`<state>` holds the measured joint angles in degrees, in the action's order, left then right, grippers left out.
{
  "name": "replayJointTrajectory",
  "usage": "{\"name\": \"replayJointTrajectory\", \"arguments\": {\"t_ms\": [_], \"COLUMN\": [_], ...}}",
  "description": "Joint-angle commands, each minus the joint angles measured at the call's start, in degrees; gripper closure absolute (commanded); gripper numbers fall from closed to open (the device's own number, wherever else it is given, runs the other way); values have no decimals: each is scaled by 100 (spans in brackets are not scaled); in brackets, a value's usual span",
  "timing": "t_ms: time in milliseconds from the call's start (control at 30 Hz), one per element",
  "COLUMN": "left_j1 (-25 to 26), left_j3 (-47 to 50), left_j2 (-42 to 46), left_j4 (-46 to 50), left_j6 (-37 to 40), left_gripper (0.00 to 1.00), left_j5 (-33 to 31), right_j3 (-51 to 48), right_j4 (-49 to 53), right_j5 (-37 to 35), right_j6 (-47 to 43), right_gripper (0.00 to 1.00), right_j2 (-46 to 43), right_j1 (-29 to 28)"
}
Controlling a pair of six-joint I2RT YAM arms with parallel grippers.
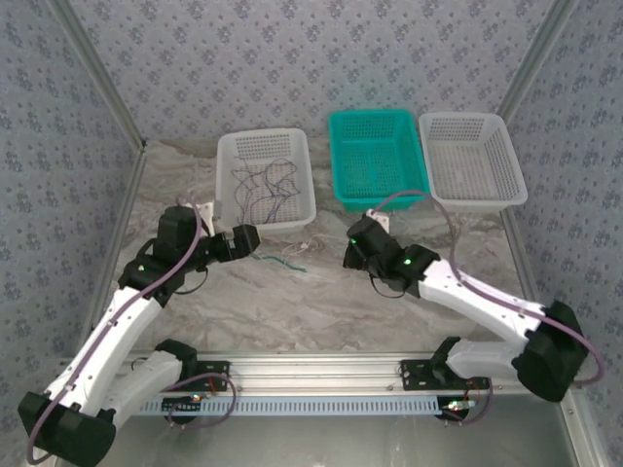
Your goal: Untangle the cables
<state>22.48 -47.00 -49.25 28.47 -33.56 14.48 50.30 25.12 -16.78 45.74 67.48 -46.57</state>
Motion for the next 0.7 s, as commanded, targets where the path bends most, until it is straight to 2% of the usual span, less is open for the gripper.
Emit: {"name": "replayJointTrajectory", "arguments": {"t_ms": [0,133,333,667], "left_j1": [282,1052,1950,2101], "left_j3": [347,763,770,369], "left_j2": [-74,-329,-993,-1692], "left_j4": [-951,-2115,-2975,-3045], "left_j6": [-355,-633,-476,-150], "left_gripper": [2,4,5,4], "left_j5": [203,-98,-805,-1543], "right_j3": [202,588,1007,2346], "right_j4": [142,86,-456,-430], "right_j5": [-33,373,1291,1830], "right_j6": [-365,-550,-651,-1010], "right_gripper": [100,100,100,100], "right_j2": [-342,-639,-1117,-1506], "right_j1": [123,149,113,99]}}
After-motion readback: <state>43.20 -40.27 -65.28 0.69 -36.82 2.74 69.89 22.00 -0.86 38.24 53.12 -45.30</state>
